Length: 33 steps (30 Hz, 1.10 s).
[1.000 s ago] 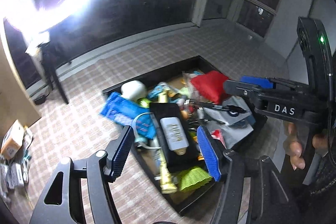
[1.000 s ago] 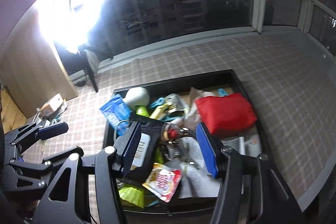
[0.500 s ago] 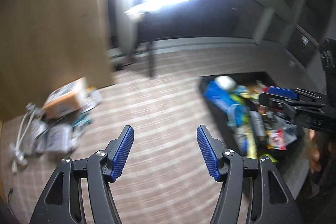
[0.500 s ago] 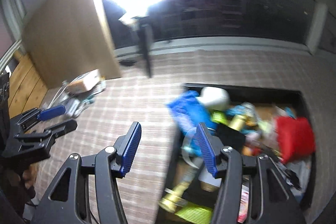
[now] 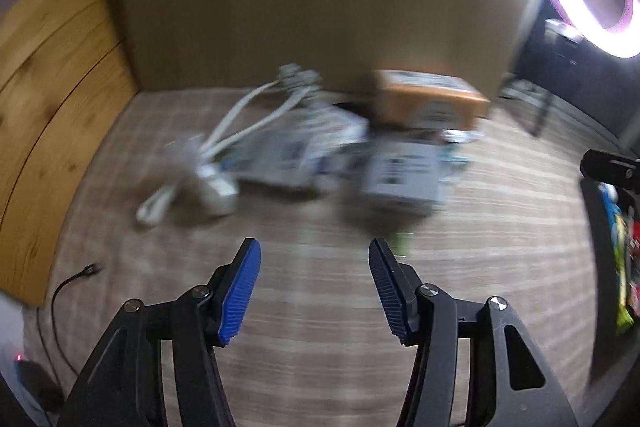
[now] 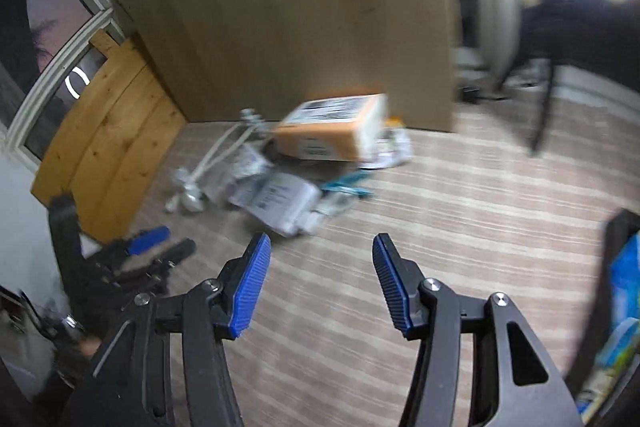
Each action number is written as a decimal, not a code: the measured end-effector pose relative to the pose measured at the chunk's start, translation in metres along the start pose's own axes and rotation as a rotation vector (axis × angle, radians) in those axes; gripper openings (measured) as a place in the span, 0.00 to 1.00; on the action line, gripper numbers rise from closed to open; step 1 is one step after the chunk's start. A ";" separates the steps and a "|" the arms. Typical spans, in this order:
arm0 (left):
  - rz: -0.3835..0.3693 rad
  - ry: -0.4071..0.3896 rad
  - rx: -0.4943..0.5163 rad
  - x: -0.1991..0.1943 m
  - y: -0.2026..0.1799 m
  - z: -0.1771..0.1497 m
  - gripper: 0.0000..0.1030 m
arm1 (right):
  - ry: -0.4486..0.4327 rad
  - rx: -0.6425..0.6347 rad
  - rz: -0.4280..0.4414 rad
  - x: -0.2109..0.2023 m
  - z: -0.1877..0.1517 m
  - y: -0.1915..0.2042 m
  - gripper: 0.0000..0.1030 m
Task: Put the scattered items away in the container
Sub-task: 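Move both open grippers back to the pile, then grasp the white plastic-wrapped cable with the left gripper while the right grasps a clear bag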
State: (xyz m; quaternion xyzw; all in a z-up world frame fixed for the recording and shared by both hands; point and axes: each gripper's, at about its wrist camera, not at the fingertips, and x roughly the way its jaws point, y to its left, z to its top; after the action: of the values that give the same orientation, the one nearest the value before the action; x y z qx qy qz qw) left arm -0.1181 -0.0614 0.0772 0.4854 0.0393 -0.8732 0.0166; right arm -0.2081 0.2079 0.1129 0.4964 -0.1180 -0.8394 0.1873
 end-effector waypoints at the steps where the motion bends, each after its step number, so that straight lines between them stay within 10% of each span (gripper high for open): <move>1: 0.008 0.004 -0.024 0.004 0.011 0.001 0.51 | 0.013 0.004 0.012 0.012 0.005 0.006 0.46; 20: 0.015 0.043 -0.180 0.066 0.070 0.032 0.51 | 0.147 0.141 -0.022 0.131 0.057 0.010 0.39; 33: 0.007 0.094 -0.237 0.083 0.074 0.027 0.23 | 0.163 0.196 -0.008 0.152 0.062 0.004 0.18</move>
State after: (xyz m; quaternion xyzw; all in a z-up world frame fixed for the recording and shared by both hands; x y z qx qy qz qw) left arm -0.1800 -0.1363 0.0169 0.5208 0.1413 -0.8386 0.0749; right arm -0.3278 0.1396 0.0243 0.5795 -0.1819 -0.7814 0.1433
